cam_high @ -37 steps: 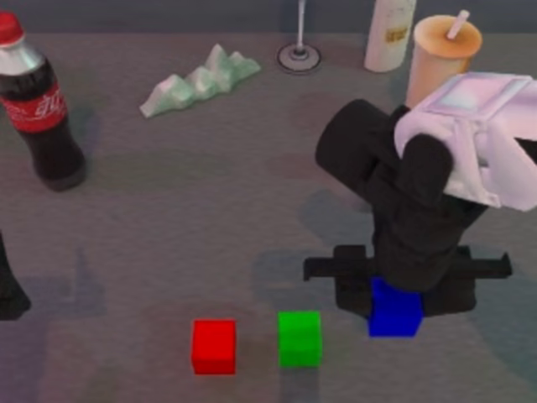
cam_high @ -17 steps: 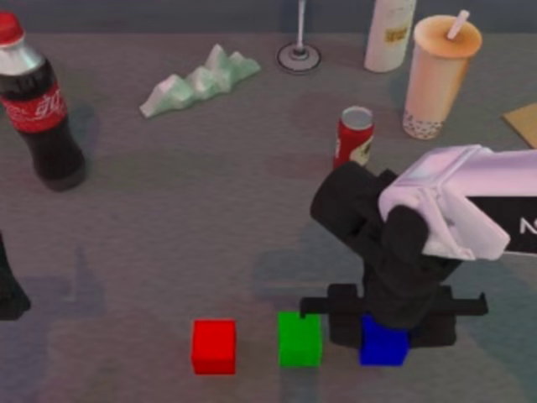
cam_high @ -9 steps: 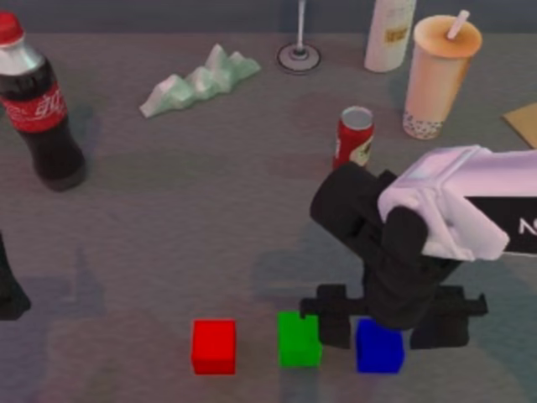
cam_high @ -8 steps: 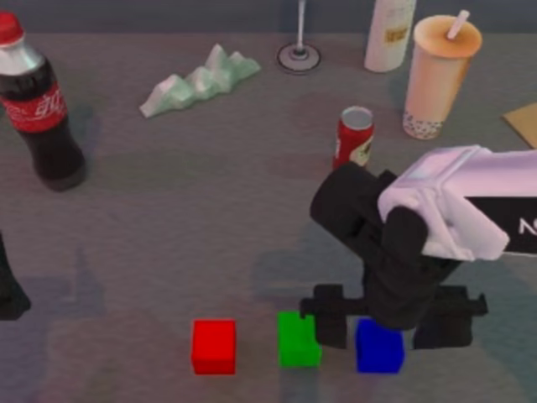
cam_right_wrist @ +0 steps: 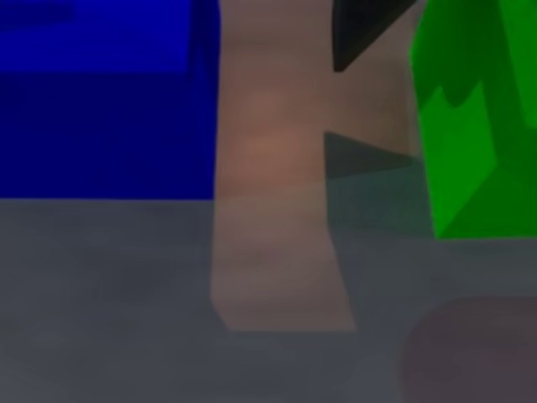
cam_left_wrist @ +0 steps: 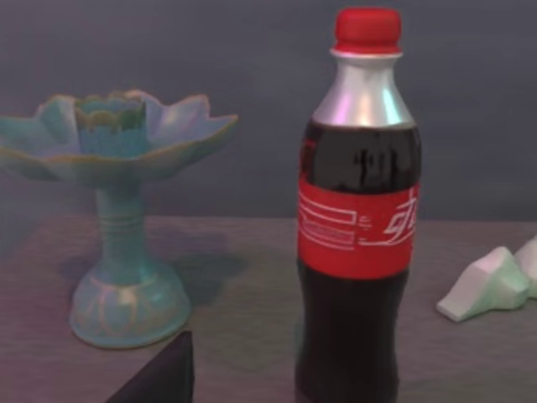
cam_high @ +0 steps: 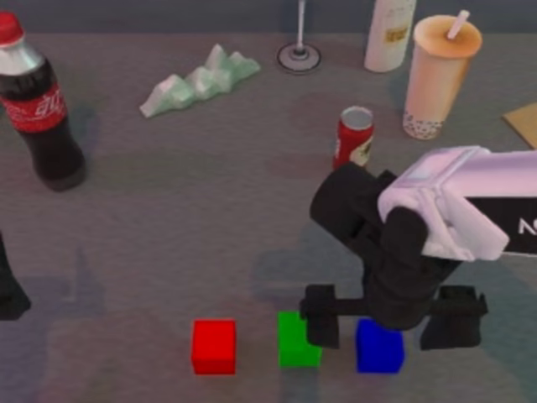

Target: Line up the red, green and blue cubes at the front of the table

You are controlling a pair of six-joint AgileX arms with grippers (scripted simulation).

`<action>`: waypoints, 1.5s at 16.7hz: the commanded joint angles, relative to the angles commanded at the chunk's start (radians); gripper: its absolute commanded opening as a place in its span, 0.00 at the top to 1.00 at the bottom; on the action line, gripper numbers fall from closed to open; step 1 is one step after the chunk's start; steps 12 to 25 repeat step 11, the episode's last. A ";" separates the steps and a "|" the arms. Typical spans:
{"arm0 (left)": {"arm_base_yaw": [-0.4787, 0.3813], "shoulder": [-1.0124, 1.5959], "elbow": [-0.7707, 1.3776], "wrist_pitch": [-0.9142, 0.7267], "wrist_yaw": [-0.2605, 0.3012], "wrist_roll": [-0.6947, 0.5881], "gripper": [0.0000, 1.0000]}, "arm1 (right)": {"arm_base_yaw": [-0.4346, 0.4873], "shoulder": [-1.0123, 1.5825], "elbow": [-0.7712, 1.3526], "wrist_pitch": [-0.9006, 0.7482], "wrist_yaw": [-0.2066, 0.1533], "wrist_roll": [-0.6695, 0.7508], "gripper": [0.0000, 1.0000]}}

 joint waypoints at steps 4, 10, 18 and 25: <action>0.000 0.000 0.000 0.000 0.000 0.000 0.00 | 0.005 -0.025 0.054 -0.076 0.000 0.001 0.00; 0.000 0.000 0.000 0.000 0.000 0.000 0.00 | 0.009 -0.100 0.171 -0.272 0.000 -0.003 0.00; 0.000 0.000 0.000 0.000 0.000 0.000 0.00 | 0.009 -0.102 0.172 -0.274 0.000 -0.003 0.00; 0.000 0.000 0.000 0.000 0.000 0.000 0.00 | 0.009 -0.102 0.172 -0.274 0.000 -0.003 0.00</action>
